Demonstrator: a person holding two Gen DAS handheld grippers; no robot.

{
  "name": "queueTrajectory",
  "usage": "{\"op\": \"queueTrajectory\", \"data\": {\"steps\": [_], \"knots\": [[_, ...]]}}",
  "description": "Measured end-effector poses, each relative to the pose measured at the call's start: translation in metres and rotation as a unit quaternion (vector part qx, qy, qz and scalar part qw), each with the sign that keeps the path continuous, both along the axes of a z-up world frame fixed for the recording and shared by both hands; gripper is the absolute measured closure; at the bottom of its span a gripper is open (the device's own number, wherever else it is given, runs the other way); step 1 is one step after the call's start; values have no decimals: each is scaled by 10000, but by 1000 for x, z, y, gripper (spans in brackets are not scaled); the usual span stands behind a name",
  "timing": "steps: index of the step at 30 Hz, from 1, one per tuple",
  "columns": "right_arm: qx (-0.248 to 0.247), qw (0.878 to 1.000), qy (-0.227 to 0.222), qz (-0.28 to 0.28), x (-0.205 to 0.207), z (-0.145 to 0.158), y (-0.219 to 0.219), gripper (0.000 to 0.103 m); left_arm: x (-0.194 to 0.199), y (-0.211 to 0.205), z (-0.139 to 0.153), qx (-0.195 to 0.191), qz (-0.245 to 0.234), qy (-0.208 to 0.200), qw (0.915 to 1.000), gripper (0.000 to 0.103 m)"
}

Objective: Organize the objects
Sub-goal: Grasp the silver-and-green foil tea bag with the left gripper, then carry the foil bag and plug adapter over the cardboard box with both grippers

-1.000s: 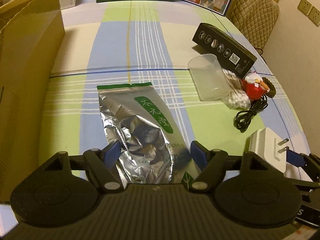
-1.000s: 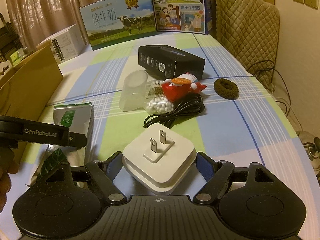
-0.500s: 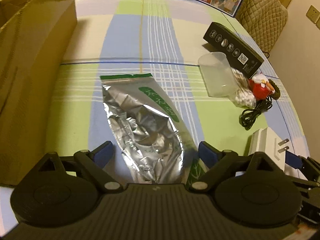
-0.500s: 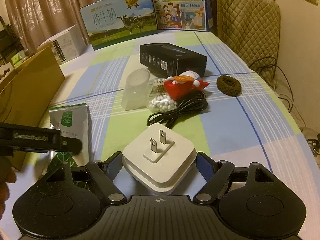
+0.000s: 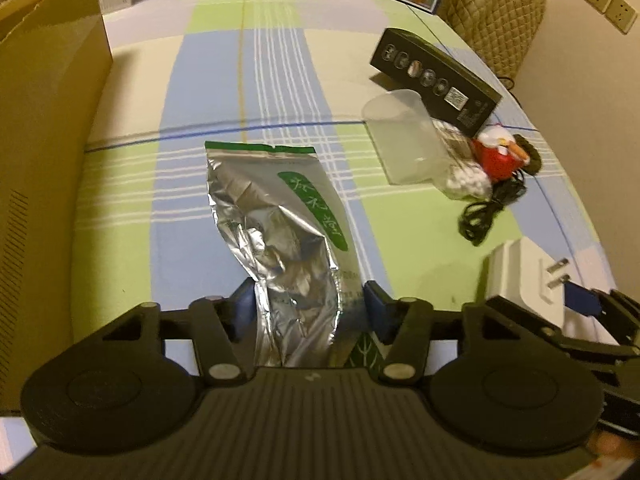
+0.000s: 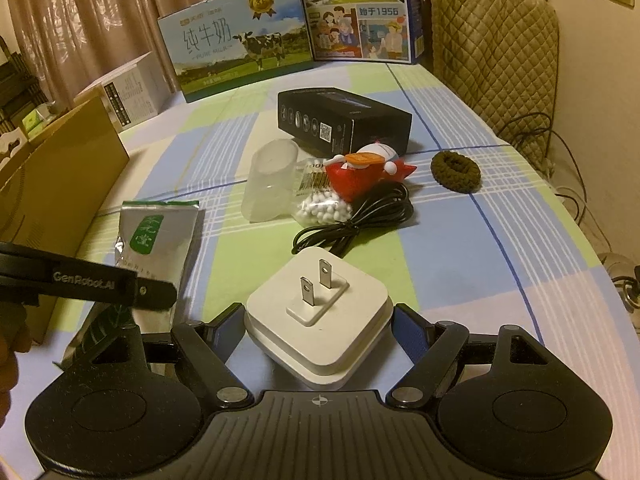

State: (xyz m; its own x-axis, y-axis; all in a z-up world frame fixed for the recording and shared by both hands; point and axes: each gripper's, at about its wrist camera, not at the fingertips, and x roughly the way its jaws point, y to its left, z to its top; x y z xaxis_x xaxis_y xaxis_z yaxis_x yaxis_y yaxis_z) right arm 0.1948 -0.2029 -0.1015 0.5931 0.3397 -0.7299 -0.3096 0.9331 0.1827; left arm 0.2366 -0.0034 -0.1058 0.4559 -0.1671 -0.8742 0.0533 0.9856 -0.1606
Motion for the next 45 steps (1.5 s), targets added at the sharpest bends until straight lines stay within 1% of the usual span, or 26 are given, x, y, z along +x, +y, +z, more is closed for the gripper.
{"op": "queueTrajectory", "data": {"steps": [3,6,12,15,23,28,32,39,45], "knots": [[20,10000,-30,6,-1,2,-1,27,-8,0,3,-111,-40,27,9999,59],[24,10000,-64,73,-5,4,0,27,-18,1,6,-146,-39,50,9999,60],[-38,9995,-180,237,-17,14,4,27,-43,4,26,-89,-95,-85,9999,60],[-24,9995,-238,218,-28,26,3,27,-58,5,40,-42,-137,-205,9997,60],[-30,9989,-420,193,-63,63,-1,27,-104,11,78,-226,-39,-489,9985,60],[-26,9984,-519,230,-85,85,1,27,-132,16,101,-209,-20,-689,9974,60],[-74,9978,-586,296,-100,97,4,27,-150,19,117,-176,-13,-859,9961,60],[-110,9966,-706,408,-117,110,12,27,-170,24,135,-177,29,-1055,9943,60],[-114,9958,-775,468,-123,117,18,27,-178,27,144,-131,27,-1157,9932,60]]}}
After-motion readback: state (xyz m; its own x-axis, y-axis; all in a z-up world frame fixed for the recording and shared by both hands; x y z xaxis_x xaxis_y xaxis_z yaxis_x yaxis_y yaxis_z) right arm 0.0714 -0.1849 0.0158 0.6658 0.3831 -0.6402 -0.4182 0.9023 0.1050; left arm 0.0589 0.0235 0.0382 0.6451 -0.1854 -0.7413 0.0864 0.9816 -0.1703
